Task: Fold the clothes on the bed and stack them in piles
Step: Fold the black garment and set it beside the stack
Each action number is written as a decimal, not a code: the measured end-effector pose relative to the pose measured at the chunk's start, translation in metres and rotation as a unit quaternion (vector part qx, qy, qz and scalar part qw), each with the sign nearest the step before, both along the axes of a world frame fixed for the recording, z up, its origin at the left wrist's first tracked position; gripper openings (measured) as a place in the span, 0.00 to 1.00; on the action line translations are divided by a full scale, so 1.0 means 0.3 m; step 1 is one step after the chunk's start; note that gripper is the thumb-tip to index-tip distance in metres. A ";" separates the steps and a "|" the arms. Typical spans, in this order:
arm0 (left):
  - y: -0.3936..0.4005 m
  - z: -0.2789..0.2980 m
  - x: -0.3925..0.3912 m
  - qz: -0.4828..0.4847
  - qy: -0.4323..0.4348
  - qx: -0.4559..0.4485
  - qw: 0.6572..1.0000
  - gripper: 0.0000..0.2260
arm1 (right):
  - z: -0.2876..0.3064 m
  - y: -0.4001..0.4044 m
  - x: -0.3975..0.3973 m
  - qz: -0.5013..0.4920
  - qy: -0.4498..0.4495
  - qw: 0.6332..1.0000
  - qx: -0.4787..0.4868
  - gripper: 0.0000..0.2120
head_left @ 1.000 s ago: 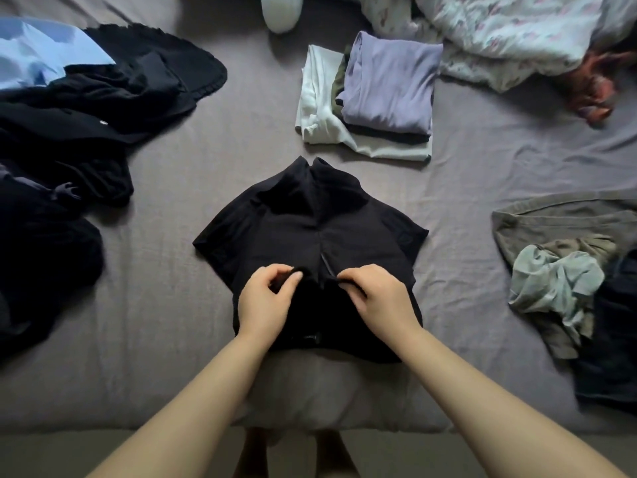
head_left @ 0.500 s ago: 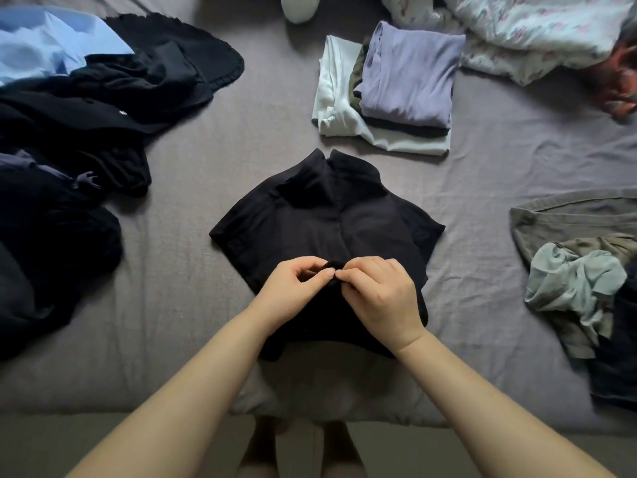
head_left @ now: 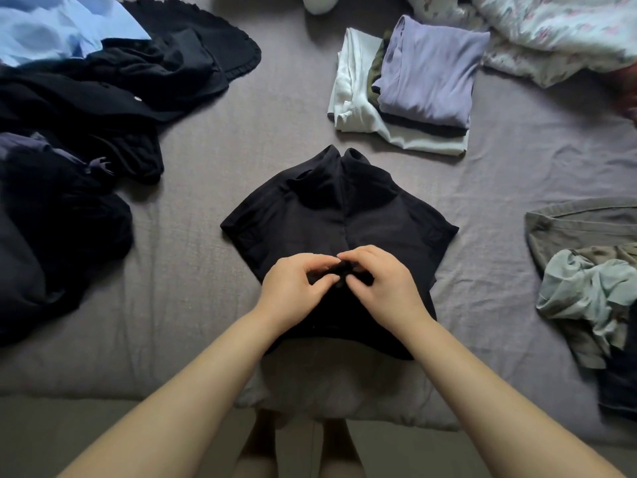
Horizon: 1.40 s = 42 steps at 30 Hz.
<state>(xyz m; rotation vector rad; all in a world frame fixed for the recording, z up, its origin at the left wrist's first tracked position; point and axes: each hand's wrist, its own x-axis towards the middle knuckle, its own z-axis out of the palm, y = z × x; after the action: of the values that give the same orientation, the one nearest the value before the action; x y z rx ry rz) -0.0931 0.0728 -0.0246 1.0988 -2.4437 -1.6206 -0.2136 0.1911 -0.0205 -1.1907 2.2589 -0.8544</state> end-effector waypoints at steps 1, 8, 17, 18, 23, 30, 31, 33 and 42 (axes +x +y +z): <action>0.009 -0.007 0.002 0.008 0.003 -0.011 1.000 0.10 | 0.002 -0.002 -0.003 -0.001 -0.028 1.000 0.011 0.15; 0.066 -0.023 0.031 0.079 0.059 -0.120 0.988 0.10 | -0.003 -0.024 0.013 -0.019 -0.098 0.994 0.036 0.11; 0.104 -0.043 0.073 0.060 0.084 -0.118 0.988 0.14 | -0.048 0.010 0.072 -0.054 0.005 0.998 -0.008 0.06; 0.104 -0.055 0.081 0.044 0.078 -0.125 0.988 0.15 | -0.052 0.017 0.073 -0.051 0.023 0.998 -0.018 0.05; 0.090 -0.091 0.086 0.029 0.071 -0.250 0.965 0.09 | -0.073 0.054 0.097 -0.027 0.077 0.995 -0.058 0.05; 0.117 -0.107 0.064 0.018 0.128 -0.364 0.922 0.10 | -0.082 0.075 0.086 -0.071 0.134 0.988 -0.040 0.06; 0.121 -0.113 0.066 0.009 0.127 -0.377 0.917 0.11 | -0.079 0.073 0.086 -0.077 0.143 0.986 -0.033 0.07; 0.136 -0.127 0.070 0.001 0.108 -0.390 0.914 0.11 | -0.084 0.074 0.090 -0.084 0.151 0.985 -0.004 0.07; 0.162 -0.199 0.092 -0.128 0.079 -0.384 0.911 0.07 | -0.177 0.152 0.061 -0.040 -0.010 0.991 0.127 0.06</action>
<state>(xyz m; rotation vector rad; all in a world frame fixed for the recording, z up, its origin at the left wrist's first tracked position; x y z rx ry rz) -0.0655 0.1215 -0.0843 0.5122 -2.7642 -0.5797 -0.1952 0.2366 -0.0735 -0.9768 2.3294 -0.5814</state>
